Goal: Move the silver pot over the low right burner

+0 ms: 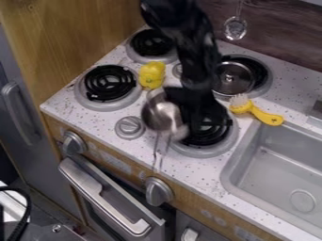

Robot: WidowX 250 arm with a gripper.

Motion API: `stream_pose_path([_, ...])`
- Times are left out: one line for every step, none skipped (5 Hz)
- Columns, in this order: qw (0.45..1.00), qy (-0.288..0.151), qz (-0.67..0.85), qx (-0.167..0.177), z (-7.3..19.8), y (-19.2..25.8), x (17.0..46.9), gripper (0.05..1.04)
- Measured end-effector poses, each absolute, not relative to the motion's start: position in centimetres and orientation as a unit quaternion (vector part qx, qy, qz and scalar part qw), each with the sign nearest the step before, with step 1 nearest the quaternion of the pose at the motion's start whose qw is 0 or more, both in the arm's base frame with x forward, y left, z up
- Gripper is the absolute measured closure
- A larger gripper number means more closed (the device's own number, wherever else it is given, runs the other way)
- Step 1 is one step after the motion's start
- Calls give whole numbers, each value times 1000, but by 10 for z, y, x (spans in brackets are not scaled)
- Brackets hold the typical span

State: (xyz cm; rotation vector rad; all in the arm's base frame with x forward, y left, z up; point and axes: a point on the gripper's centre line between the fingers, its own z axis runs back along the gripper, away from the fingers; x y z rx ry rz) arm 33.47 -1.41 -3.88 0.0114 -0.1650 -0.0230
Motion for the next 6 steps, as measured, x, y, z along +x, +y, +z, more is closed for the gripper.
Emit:
stream_pose_path([995,-82,-53,4,-45,-34,349,1013])
stream_pose_path([992,-85,-90,3,-47,-54,363,1013])
stream_pose_path([991,-89,-102,1,-49,-61,372,995])
stream_pose_path([993,-79,-82,6,-51,-60,368,831])
stream_pose_path([997,-62,-44,20,-46,-53,347,524])
stream_pose_path([995,-93,-22,37,-5,-46,351,242])
